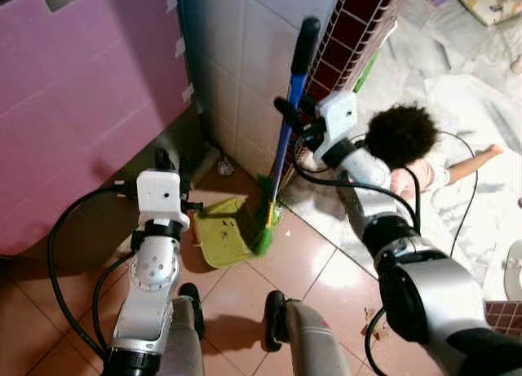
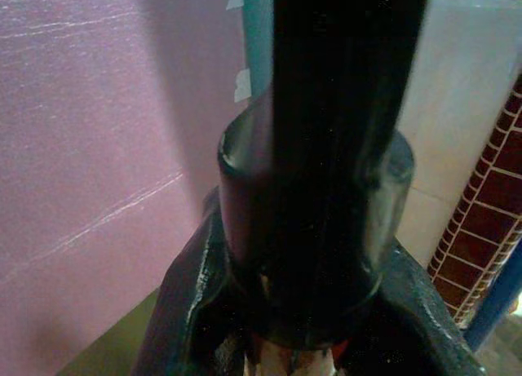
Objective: Sweep floor
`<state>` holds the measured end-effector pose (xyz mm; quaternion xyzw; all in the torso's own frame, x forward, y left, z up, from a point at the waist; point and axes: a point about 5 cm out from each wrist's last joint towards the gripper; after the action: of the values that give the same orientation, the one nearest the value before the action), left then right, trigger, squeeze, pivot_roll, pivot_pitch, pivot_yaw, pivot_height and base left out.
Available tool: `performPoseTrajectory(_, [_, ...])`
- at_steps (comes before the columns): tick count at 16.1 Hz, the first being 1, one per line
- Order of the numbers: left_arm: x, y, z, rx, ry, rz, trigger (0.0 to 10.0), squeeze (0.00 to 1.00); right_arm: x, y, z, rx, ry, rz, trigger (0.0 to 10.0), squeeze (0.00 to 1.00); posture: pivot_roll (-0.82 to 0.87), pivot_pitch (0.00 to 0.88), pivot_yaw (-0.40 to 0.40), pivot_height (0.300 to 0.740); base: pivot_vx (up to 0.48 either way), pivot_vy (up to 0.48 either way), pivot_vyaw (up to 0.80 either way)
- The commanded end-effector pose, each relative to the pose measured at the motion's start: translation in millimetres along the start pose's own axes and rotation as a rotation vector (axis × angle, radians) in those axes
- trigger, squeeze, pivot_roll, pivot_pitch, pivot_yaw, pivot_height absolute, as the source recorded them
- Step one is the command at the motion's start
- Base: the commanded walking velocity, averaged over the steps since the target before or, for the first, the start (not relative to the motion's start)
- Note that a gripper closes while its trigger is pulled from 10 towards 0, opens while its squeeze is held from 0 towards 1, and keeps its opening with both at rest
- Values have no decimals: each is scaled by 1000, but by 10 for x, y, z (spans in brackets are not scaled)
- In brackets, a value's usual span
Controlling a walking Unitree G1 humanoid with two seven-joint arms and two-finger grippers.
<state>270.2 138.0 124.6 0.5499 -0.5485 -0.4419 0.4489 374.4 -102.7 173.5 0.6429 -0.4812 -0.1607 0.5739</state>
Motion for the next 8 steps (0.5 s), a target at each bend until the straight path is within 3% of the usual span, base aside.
performPoseTrajectory(1, [-41,-280,129,-143,1,-64,10000,0,-125,-249,158,-113,3,-70,10000,0,27,299,-88,740,0,0,0])
performPoseTrajectory(2, [-31,-287,123,-144,-1,-64,10000,0,-302,-318,182,-111,18,-164,10000,0,24,293,-88,740,0,0,0])
performPoseTrajectory(4, [-23,-305,97,-145,-3,-64,10000,0,-488,-347,195,-87,60,-249,10000,0,5,275,-89,740,0,0,0])
performPoseTrajectory(8, [15,-339,-19,-133,-6,-60,10000,0,-894,-334,272,4,171,-542,10000,0,-47,232,-90,740,0,0,0])
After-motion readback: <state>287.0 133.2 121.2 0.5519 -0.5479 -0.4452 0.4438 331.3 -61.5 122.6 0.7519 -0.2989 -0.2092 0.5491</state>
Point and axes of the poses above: a point about 5 cm out from each wrist's last joint towards the gripper, its own z axis pointing back from the gripper into the wrist, its own y axis along the axis of the wrist's last joint, x = y × z, and after that the axes turned 7 degrees about z, right-handed
